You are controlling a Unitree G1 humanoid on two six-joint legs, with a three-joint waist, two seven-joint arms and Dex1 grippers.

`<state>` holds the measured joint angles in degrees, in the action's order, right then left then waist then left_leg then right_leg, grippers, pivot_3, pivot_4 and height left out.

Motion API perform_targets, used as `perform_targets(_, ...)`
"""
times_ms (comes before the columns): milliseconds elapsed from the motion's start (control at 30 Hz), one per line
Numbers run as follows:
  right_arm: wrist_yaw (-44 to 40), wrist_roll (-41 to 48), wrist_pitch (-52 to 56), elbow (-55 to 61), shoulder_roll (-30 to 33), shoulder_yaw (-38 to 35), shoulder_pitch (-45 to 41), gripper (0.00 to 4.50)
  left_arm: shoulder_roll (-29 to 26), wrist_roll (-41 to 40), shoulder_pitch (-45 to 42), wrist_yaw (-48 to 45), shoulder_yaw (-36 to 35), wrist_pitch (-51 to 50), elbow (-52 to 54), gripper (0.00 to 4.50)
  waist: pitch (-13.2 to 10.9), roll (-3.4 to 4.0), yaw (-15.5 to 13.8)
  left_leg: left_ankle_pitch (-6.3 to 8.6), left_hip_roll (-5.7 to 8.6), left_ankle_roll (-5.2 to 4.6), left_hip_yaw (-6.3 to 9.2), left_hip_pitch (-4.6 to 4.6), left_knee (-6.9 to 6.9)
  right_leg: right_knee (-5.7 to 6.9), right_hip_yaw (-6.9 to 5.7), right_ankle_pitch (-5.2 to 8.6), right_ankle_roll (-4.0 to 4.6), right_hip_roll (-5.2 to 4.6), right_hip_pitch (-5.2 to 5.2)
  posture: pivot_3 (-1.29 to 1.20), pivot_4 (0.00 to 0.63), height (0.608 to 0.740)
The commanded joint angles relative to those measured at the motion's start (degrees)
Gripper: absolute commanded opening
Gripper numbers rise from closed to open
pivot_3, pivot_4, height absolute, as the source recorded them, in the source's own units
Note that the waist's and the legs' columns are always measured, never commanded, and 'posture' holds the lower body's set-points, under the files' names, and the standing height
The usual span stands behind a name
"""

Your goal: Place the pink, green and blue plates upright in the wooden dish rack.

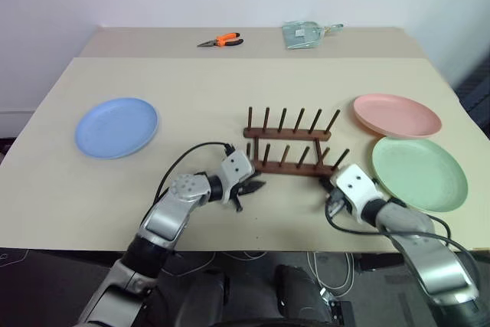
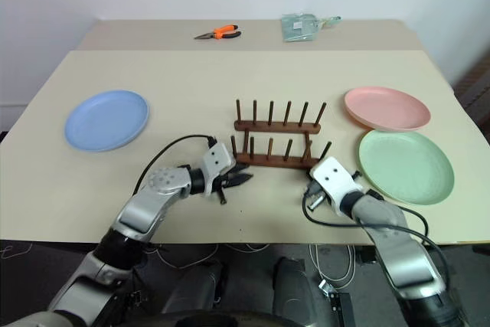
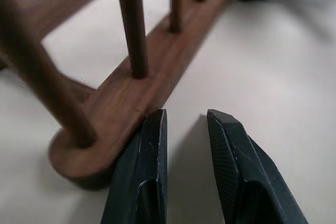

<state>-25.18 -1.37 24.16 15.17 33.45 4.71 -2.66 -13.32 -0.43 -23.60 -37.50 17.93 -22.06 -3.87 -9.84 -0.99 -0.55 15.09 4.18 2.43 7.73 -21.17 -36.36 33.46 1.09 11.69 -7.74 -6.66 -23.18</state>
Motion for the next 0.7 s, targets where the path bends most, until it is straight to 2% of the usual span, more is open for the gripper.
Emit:
perform_targets(33,2.94,-3.64,-3.29,-7.12,-1.28,0.95,-5.18,0.0,0.41,1.58,-2.02,5.99,-3.69,1.4,-5.41,1.25,0.03,0.02,0.04,-0.01,0.0,0.0,0.0,0.01,0.02,0.02,0.0,-0.01,-0.01,0.0,-0.02,0.0,0.15,0.74)
perform_targets(233,2.34,-3.78,-6.02,-11.39,-1.35,-0.07,-9.56,0.0,-0.13,0.66,-3.77,5.78,-4.86,3.8,-8.35,1.25,0.04,0.04,-0.05,-0.01,0.02,0.01,0.01,-0.04,0.15,0.04,0.0,-0.2,-0.06,0.03,-0.15,0.0,0.15,0.74)
perform_targets(333,-0.79,-1.84,-6.35,-4.69,2.49,-4.57,-7.39,0.82,-1.16,-0.6,-3.39,4.54,-5.97,3.89,-6.39,1.18,0.03,0.05,-0.06,-0.01,0.02,0.01,0.01,-0.06,0.13,0.04,0.0,-0.2,-0.06,0.03,-0.15,0.0,0.15,0.74)
perform_targets(433,-3.14,-3.4,-6.99,0.4,10.48,-11.33,-4.92,2.33,-3.13,-4.48,-0.93,-0.99,-5.96,3.72,0.58,1.18,-0.04,0.17,-0.06,-0.01,0.04,0.01,0.0,-0.16,0.11,0.01,0.01,-0.19,-0.07,0.0,-0.2,0.0,0.15,0.74)
perform_targets(500,-3.86,-5.49,-8.52,-0.11,15.05,-12.69,-4.01,3.35,-3.8,-6.18,0.2,-2.99,-5.85,2.98,3.55,1.18,-0.04,0.15,-0.11,-0.01,0.05,0.0,-0.04,-0.16,0.11,0.0,0.03,-0.19,-0.08,-0.03,-0.21,0.0,0.15,0.74)
perform_targets(567,-4.19,-9.24,-13.53,-5.07,20.76,-12.74,-4.08,3.35,-4.3,-8.55,1.68,-5.7,-5.13,1.71,7.47,1.18,-0.04,0.14,-0.09,-0.01,0.04,0.0,-0.07,-0.14,0.1,0.0,0.02,-0.07,-0.23,-0.03,-0.19,0.0,0.15,0.74)
perform_targets(700,-2.7,-14.22,-21.1,-18.0,24.71,-9.0,-8.32,3.35,-3.94,-10.69,2.76,-7.92,-3.79,-0.04,11.53,1.18,-0.04,0.12,0.05,-0.01,0.01,0.0,-0.11,-0.12,0.11,-0.05,0.03,0.0,-0.14,-0.03,-0.15,0.0,0.15,0.74)
